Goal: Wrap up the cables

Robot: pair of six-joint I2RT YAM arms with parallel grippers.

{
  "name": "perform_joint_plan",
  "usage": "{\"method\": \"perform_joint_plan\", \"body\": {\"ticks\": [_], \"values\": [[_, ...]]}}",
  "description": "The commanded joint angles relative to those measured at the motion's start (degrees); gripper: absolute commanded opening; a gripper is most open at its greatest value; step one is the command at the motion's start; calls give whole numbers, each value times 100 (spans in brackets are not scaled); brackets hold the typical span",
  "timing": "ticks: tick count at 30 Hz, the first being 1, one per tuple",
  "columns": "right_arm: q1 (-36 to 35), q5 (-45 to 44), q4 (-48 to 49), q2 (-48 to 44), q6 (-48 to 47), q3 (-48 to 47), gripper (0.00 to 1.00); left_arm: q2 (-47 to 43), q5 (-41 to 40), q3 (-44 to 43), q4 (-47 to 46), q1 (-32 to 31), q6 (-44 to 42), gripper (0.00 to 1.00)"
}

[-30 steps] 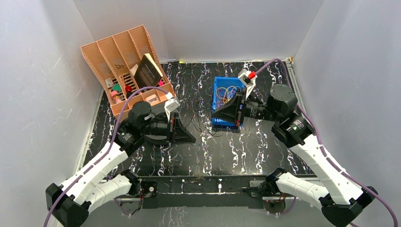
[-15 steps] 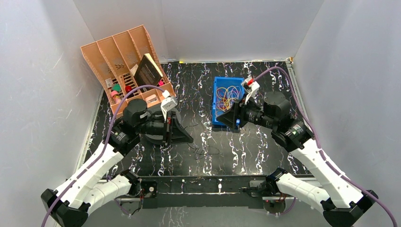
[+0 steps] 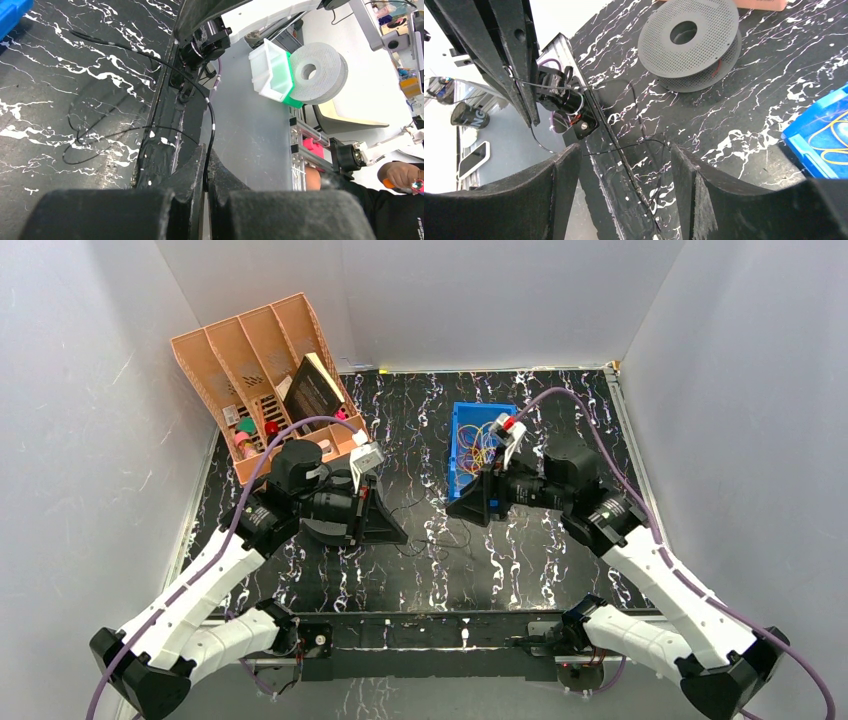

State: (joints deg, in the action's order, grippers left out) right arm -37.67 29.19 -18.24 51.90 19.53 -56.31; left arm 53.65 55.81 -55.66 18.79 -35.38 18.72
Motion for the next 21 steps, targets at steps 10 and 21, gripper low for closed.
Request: {"method": "perform_joint_plan", "body": {"ticks": [10,21], "values": [[-980,-594,903,719,7,219,76,19,61,-373,293,4,-27,0],[-1580,-2867,1152,1342,371,414,73,-75,-2,-589,318,5,33,0]]}}
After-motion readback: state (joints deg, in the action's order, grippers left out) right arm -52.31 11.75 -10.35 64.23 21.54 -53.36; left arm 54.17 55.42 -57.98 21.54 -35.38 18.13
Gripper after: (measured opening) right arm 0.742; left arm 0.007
